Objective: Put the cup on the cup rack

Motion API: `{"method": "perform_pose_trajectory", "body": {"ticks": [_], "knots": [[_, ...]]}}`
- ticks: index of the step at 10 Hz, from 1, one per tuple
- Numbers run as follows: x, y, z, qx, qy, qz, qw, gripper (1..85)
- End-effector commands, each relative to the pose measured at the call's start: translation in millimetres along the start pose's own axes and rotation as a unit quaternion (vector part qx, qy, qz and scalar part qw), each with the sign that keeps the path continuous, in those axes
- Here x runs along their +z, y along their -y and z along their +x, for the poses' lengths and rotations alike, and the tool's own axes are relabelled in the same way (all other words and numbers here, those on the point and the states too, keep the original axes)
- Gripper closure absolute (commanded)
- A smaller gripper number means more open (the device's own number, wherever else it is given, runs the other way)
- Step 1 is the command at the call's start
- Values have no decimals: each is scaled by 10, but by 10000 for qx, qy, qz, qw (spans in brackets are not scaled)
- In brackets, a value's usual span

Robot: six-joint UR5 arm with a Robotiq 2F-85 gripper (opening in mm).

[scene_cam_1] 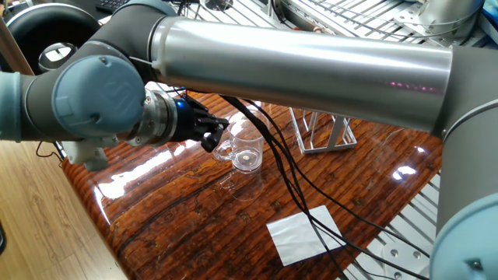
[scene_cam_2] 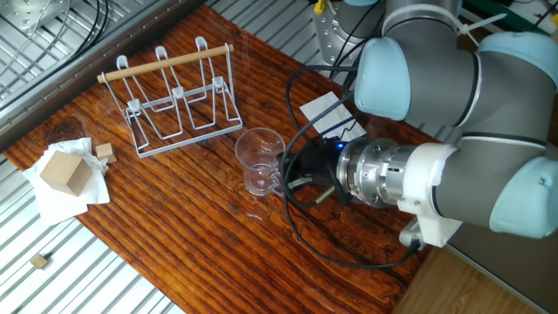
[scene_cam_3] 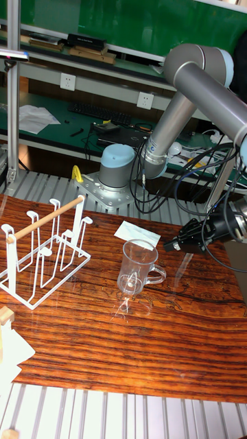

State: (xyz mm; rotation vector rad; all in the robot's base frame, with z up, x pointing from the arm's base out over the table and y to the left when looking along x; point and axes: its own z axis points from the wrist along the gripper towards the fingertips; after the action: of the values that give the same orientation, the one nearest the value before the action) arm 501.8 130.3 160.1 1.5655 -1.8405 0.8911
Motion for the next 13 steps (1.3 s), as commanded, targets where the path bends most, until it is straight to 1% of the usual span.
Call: {"method": "perform_pose_trajectory", "body": {"ticks": [1,2,4,6,8,13], "knots": [[-1,70,80,-577,-170,114,9981,843],[-1,67,91,-654,-195,107,9976,843],[-1,22,39,-729,-147,55,9972,843],[9,-81,-47,-651,-157,-58,9977,843],[30,-111,-106,-642,-154,-104,9978,843],[36,-137,-130,-610,-227,-143,9978,843]]}}
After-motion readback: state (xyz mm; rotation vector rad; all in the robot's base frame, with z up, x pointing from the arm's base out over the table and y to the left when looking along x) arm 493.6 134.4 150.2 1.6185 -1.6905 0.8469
